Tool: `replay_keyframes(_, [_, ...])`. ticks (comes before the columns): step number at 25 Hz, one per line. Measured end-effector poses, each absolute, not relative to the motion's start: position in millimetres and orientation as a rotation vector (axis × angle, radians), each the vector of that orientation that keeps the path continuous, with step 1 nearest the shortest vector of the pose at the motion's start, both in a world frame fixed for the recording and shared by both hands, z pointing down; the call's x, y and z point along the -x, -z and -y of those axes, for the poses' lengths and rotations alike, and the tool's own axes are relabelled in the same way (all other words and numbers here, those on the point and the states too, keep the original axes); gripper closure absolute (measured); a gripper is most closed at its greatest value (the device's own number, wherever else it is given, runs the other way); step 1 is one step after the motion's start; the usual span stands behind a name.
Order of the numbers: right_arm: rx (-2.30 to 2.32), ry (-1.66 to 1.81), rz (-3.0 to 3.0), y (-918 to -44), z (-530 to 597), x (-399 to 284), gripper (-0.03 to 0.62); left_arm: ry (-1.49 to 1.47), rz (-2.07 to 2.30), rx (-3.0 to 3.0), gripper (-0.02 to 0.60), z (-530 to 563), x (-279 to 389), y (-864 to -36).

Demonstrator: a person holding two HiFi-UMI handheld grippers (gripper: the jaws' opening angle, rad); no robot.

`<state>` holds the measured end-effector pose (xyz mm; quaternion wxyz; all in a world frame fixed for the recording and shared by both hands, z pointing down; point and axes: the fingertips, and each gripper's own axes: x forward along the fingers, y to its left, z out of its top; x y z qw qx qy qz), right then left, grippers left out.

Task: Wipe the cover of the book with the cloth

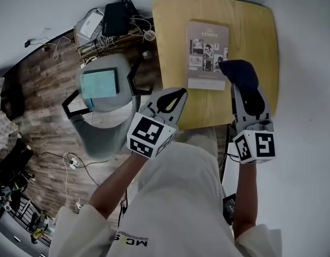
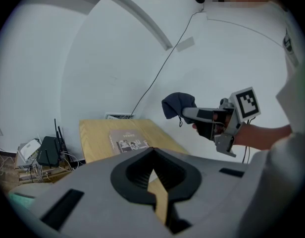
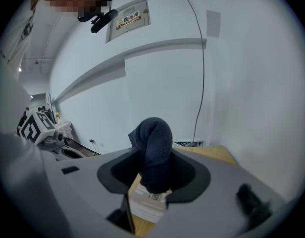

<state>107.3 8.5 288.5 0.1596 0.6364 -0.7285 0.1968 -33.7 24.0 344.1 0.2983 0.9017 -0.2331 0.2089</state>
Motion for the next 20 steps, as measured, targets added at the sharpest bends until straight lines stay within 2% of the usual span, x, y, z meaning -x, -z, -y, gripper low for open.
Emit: replay_keyframes(20, [-1.555, -0.398, 2.119, -413, 101, -155, 0.427, -0.692, 0.637, -2.283, 0.573, 7, -32, -466])
